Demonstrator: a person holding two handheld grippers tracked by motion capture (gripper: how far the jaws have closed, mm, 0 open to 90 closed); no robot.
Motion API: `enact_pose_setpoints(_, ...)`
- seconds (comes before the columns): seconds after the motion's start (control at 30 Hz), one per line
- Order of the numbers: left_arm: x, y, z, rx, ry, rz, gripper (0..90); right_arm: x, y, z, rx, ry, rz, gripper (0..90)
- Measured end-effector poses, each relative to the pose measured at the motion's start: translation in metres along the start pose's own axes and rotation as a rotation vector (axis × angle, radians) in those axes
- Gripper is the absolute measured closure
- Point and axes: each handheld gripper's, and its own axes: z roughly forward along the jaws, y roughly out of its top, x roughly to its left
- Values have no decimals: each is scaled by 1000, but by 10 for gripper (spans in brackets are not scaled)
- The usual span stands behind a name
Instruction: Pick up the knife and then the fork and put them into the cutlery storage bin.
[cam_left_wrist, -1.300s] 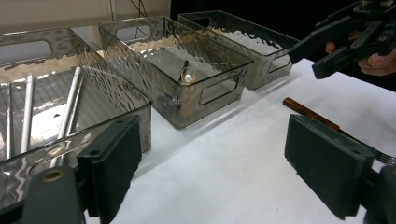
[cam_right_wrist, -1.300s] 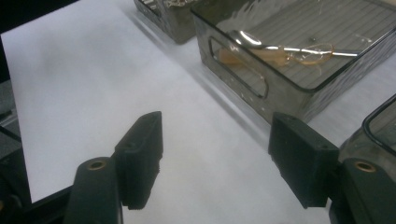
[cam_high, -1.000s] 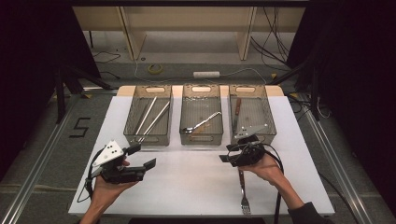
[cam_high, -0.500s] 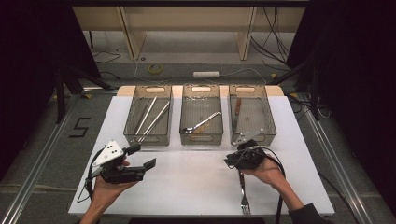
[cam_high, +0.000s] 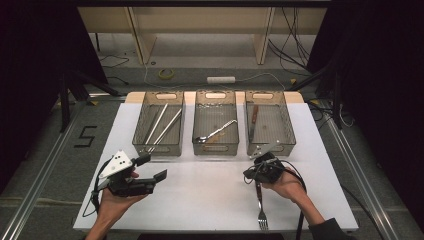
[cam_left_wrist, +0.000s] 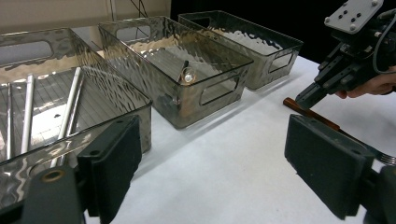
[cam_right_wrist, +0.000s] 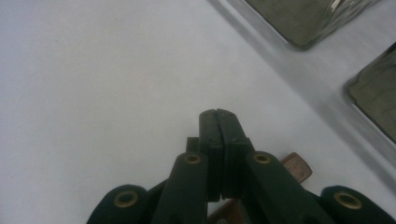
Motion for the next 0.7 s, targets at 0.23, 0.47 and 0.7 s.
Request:
enact_pose_setpoints(0.23,0,0,0,1,0,0,184,-1,-2,5,31,0,2,900)
enact_pose_setpoints(0.47,0,0,0,1,0,0,184,-7,-6,9,60,-11,15,900)
enact_pose_setpoints(0.7,0,0,0,1,0,0,184,-11,-9,11,102,-36,30,900)
